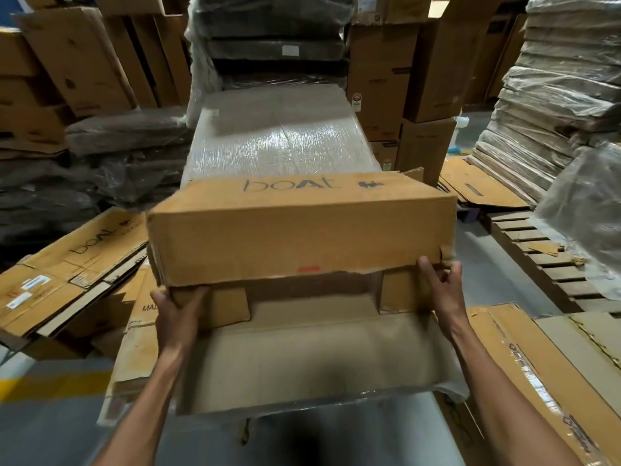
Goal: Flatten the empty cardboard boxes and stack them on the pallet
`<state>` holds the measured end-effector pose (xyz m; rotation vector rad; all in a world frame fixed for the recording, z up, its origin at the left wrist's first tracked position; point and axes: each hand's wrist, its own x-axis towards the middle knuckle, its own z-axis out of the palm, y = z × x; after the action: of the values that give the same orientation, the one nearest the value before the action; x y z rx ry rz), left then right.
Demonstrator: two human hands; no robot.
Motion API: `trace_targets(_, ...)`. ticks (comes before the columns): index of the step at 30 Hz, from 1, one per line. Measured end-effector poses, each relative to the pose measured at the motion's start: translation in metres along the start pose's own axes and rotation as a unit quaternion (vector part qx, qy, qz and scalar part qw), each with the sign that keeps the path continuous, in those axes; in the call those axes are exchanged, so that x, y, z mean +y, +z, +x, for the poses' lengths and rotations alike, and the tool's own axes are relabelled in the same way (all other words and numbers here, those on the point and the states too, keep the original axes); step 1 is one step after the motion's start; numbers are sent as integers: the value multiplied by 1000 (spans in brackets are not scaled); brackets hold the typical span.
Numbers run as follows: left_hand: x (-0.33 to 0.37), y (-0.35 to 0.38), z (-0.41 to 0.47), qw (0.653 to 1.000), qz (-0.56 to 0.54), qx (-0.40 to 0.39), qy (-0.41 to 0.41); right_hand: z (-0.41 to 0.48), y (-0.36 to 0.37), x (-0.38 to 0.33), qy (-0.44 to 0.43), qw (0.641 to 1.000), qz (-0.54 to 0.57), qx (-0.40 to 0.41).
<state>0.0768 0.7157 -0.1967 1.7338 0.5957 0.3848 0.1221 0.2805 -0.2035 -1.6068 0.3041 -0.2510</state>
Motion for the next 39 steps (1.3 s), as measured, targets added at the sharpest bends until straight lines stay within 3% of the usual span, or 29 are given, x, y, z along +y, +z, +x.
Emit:
trace_targets(6,66,-5,20,992,104,37,62,29,1,-50,-66,993,-87,43)
trace_targets(12,130,-5,20,967,225,50,109,44,4,-89,-55,985,-162,14)
trace_targets(18,101,3,41,948,313,-38,39,44,7,-71,-13,977,-211,-13)
trace_targets(22,60,21,29,933,358,-33,10,35,16,-41,-48,967,-250,8)
trace_targets(28,49,41,20,902,421,12,90,39,15,-31,-71,956,-284,35)
trace_targets(32,49,44,17,884,453,43,110,31,25,-29,-132,942,-304,57)
trace_targets(35,49,43,18,878,464,52,105,16,41,-30,-238,894,-369,90)
trace_targets(39,47,44,16,872,474,47,111,-1,79,-34,-319,872,-371,-14)
